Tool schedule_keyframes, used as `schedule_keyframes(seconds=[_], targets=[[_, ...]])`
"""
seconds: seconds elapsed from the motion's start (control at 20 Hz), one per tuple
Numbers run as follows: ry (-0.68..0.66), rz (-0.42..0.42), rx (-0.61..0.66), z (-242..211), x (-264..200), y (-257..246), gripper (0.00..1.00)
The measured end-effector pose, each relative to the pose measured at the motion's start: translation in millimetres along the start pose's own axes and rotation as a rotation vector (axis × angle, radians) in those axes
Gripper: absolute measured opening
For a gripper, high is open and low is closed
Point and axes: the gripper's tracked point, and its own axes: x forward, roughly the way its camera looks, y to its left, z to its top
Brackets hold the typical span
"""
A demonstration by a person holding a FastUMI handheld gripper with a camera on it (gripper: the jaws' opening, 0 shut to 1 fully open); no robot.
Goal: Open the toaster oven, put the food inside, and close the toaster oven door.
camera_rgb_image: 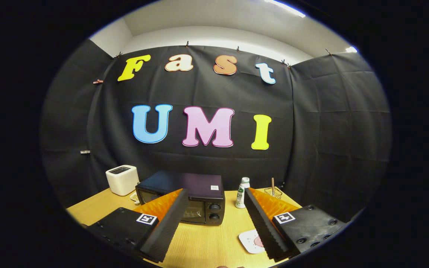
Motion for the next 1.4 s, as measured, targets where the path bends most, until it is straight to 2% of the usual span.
schedule_keyframes(seconds=[0.8, 1.4], targets=[[0.038, 0.008, 0.012, -11, 11, 9, 0.98], [0.074, 0.045, 0.045, -18, 34, 47, 0.98]])
